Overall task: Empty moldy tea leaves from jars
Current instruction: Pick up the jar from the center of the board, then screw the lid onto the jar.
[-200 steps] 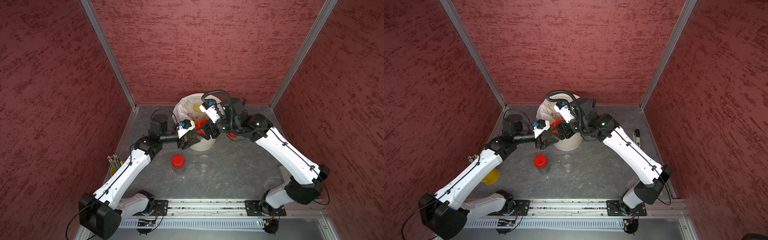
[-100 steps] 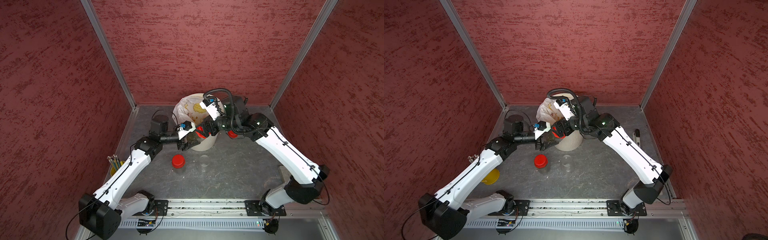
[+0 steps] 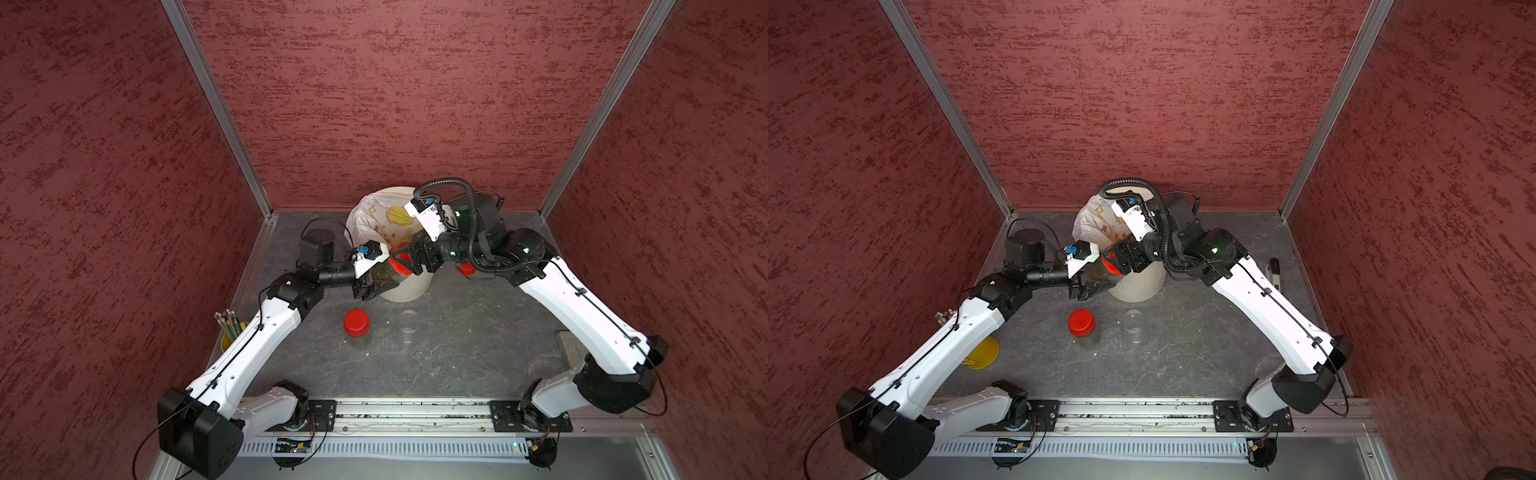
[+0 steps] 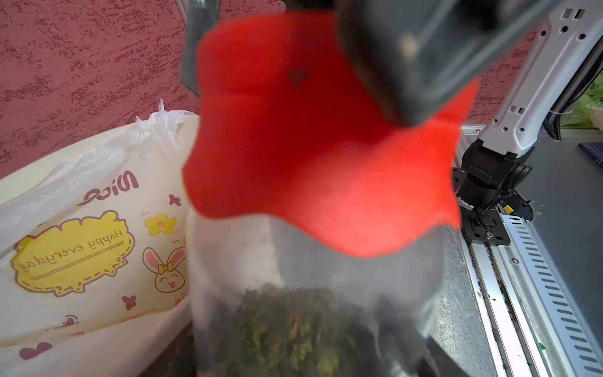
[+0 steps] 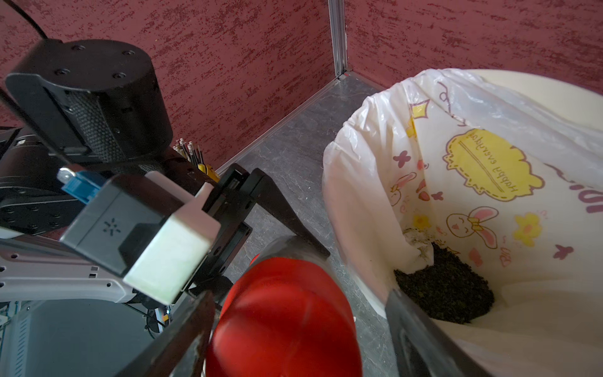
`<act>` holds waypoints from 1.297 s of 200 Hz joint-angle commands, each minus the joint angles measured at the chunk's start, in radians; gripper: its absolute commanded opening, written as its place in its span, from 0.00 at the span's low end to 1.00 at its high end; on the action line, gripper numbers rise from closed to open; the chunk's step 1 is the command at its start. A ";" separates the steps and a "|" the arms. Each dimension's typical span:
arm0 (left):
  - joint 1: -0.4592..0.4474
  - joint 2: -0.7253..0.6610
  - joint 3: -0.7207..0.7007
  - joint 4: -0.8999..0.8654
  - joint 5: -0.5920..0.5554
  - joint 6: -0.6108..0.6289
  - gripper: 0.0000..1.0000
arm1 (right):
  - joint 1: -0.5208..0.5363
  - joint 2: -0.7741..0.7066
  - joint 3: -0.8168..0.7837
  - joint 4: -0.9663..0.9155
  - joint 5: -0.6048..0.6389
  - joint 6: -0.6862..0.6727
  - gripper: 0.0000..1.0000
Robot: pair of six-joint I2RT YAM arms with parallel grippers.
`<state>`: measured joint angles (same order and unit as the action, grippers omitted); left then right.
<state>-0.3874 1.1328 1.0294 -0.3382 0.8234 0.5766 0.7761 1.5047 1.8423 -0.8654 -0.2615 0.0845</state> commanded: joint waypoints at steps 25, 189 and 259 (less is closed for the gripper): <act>0.005 -0.009 0.029 0.005 0.029 0.000 0.62 | 0.002 -0.023 -0.022 -0.006 0.025 -0.018 0.84; 0.025 -0.004 0.040 -0.003 0.046 -0.001 0.62 | 0.002 -0.029 -0.047 -0.008 0.014 -0.025 0.81; 0.032 -0.004 0.047 -0.013 0.064 0.003 0.62 | 0.001 -0.028 -0.047 -0.002 0.011 -0.057 0.63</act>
<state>-0.3672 1.1389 1.0367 -0.3614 0.8341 0.5766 0.7807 1.4990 1.8053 -0.8623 -0.2684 0.0624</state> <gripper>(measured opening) 0.727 0.689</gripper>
